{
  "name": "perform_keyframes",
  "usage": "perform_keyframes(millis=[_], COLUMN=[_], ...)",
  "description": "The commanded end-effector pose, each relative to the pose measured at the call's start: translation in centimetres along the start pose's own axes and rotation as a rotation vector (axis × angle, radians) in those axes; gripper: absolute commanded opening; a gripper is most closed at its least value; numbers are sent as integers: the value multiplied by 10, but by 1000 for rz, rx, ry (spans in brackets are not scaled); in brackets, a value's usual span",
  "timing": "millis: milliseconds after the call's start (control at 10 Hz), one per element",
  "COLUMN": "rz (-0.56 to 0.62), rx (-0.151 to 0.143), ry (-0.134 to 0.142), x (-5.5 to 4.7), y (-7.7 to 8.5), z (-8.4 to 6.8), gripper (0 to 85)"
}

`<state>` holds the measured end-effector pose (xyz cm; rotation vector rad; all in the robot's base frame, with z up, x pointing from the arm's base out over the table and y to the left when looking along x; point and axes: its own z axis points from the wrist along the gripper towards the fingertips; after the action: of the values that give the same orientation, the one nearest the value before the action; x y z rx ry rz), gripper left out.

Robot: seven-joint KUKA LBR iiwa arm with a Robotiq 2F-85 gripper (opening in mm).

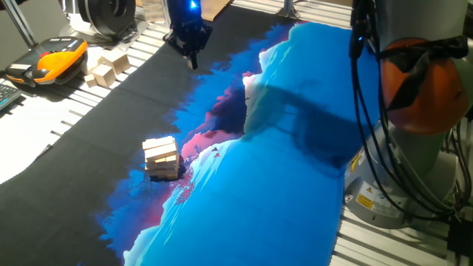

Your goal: Play Jenga

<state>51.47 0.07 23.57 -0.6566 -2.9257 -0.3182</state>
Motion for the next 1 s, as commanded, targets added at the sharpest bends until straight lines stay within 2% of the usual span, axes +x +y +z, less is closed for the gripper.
perform_keyframes(millis=[0, 100, 200, 300, 500, 700, 800, 900], rz=[708, 751, 816, 854, 977, 1053, 1107, 1178], rx=[-136, -145, -182, -214, -194, -126, -116, -134], ry=[-127, -132, -115, -114, -154, -194, -211, -227], x=[0, 0, 0, 0, 0, 0, 0, 0], y=[0, 0, 0, 0, 0, 0, 0, 0], z=[0, 0, 0, 0, 0, 0, 0, 0], gripper=[0, 0, 0, 0, 0, 0, 0, 0])
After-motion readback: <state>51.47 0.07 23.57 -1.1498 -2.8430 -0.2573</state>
